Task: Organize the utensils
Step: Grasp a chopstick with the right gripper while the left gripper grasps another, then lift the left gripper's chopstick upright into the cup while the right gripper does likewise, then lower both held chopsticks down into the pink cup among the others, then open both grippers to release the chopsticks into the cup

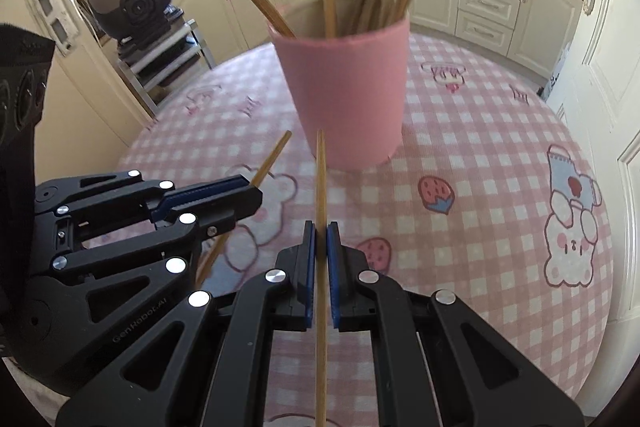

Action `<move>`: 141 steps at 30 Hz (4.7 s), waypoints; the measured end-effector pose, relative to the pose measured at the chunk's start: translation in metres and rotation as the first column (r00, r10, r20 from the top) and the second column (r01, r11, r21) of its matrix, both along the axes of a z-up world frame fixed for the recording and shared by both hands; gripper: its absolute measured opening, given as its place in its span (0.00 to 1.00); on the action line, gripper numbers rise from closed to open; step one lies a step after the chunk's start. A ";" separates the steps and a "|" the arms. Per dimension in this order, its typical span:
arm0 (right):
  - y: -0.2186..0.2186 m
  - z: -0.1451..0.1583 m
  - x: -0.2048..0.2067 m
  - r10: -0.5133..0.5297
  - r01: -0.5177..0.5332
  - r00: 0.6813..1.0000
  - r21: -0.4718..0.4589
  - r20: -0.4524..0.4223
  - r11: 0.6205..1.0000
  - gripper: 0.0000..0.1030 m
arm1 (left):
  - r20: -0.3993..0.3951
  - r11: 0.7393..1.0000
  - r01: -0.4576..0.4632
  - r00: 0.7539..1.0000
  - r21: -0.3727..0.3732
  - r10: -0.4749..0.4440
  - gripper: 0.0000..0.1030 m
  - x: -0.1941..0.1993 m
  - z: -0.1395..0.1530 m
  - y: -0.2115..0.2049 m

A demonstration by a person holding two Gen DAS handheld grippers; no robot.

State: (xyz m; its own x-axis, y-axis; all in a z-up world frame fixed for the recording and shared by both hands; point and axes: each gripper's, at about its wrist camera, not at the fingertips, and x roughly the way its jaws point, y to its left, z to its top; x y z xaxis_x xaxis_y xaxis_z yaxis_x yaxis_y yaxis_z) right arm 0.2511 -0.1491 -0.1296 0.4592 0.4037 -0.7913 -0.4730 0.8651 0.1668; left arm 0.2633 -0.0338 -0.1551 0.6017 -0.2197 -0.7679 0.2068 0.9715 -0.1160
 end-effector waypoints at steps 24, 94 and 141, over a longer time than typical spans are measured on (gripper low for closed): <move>-0.004 0.106 -0.050 -0.030 -0.030 0.968 0.230 0.250 0.973 0.04 | 0.272 0.992 0.028 0.962 -0.122 0.007 0.06 -0.064 0.113 0.023; -0.016 0.110 0.042 -0.310 0.072 0.733 0.384 0.606 0.921 0.05 | 0.609 0.986 -0.038 0.783 -0.163 0.131 0.06 0.011 0.155 0.018; -0.033 0.103 -0.060 -0.274 0.113 0.807 0.319 0.523 0.941 0.39 | 0.529 0.990 -0.128 0.837 -0.052 0.136 0.51 -0.071 0.131 0.028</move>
State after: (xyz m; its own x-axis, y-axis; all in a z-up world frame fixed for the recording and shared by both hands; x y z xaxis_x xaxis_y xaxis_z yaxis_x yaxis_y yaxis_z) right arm 0.1908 -0.1825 -0.0261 0.8749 0.4108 -0.2566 -0.3808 0.9107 0.1599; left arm 0.1926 -0.0060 -0.0239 0.9400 -0.1168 -0.3205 0.1100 0.9932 -0.0391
